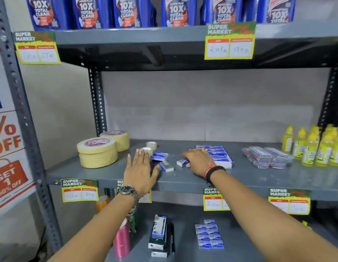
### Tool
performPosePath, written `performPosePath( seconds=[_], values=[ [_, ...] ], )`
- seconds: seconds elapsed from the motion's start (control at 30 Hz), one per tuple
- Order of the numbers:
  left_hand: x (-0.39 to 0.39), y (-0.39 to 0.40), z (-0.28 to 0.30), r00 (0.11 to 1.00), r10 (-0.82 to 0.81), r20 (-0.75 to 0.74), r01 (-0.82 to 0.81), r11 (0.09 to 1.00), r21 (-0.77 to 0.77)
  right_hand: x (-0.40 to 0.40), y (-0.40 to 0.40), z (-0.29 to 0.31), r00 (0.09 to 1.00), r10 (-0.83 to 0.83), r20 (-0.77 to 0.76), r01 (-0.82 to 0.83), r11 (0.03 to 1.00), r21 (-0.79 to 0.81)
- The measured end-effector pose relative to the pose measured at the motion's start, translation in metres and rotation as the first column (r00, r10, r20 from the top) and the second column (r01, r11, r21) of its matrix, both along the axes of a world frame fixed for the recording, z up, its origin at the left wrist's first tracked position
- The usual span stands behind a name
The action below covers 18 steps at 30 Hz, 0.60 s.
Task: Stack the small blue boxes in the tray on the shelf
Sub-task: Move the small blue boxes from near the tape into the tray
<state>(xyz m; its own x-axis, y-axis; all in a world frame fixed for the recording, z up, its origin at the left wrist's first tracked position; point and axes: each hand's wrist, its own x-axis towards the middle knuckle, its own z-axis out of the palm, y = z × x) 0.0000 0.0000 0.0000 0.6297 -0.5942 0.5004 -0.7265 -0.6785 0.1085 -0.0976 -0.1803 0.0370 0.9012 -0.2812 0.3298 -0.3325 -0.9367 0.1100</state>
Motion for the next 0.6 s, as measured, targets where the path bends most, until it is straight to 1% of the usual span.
performPosePath(
  seconds=[0.07,0.17,0.33,0.43,0.5,0.6],
  values=[
    [0.001,0.003,-0.006,0.998,0.011,-0.059,-0.015,0.998,-0.068,0.005,0.0,0.001,1.0,-0.01,-0.019,0.01,1.0,0.014],
    [0.001,0.006,-0.014,0.998,0.02,-0.057,-0.026,0.993,-0.119,0.009,-0.004,-0.001,1.0,0.011,-0.001,-0.011,1.0,0.024],
    [0.002,0.009,-0.017,0.999,0.038,-0.03,-0.041,0.994,-0.098,0.014,-0.011,-0.002,0.999,0.049,0.017,-0.051,0.994,0.093],
    [0.0,0.009,-0.018,0.999,0.042,-0.02,-0.044,0.995,-0.089,0.012,-0.01,-0.004,0.996,0.078,0.041,-0.081,0.992,0.096],
    [-0.001,0.01,-0.018,0.999,0.034,-0.008,-0.035,0.995,-0.096,0.008,-0.01,-0.003,0.989,0.098,0.108,-0.111,0.987,0.116],
    [-0.003,0.011,-0.019,1.0,0.02,0.012,-0.018,0.994,-0.111,-0.005,-0.015,0.007,0.958,0.096,0.269,-0.139,0.98,0.145]
  ],
)
